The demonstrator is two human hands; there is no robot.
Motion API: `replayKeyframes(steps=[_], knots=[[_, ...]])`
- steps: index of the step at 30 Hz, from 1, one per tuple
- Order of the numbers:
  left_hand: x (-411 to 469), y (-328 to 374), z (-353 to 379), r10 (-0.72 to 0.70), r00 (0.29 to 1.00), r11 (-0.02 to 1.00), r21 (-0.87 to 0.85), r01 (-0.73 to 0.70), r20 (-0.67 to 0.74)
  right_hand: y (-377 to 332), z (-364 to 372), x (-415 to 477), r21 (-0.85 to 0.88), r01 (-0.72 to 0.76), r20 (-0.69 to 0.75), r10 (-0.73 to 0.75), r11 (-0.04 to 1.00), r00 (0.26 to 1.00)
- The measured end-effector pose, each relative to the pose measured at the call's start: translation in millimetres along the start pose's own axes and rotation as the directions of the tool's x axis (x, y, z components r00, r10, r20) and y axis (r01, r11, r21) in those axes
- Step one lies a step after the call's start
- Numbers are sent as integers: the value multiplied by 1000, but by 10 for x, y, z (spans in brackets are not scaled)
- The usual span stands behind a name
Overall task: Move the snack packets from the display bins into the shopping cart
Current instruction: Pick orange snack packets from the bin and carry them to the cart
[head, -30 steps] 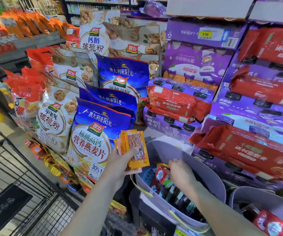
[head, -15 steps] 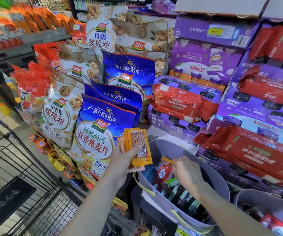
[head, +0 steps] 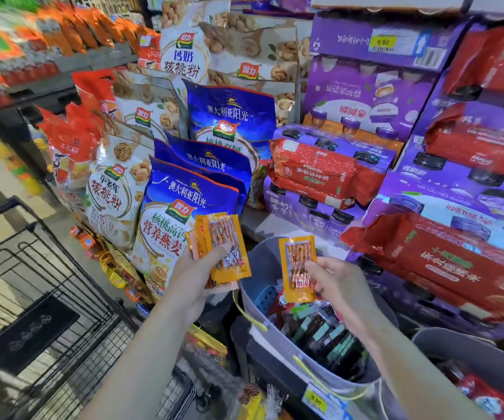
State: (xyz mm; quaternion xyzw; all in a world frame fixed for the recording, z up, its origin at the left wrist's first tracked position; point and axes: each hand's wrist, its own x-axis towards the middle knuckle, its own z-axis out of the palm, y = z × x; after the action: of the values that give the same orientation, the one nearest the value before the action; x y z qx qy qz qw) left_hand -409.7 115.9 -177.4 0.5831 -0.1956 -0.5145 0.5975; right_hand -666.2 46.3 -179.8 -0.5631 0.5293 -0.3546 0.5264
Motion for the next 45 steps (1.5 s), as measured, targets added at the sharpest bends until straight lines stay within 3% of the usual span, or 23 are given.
replayKeyframes(steps=[8,19,22,26,32,45], knots=[[-635,-18,-522,33,980,997,-60,-46,-194,-199,561,-181,156,-65,222,29,986,975],[-1698,-98,-1804,89,919,981,-124,-147,-384,-420,1839,-846,151,74,469,-137,986,873],[-1987,-135,-2249,92,901,980,-120,-157,-424,-414,2226,-1158,77,133,502,-154,988,851],[-2381,-203,-2832,76,882,979,-134,-155,-466,-322,2720,-1539,-40,130,583,-83,991,808],[-2719,-442,-3555,16,842,963,-218,-157,-538,-142,3390,-1950,-53,77,635,-26,996,772],[-2436,-807,-4164,-108,808,943,-317,-100,-579,125,4265,-1696,-213,16,756,155,977,636]])
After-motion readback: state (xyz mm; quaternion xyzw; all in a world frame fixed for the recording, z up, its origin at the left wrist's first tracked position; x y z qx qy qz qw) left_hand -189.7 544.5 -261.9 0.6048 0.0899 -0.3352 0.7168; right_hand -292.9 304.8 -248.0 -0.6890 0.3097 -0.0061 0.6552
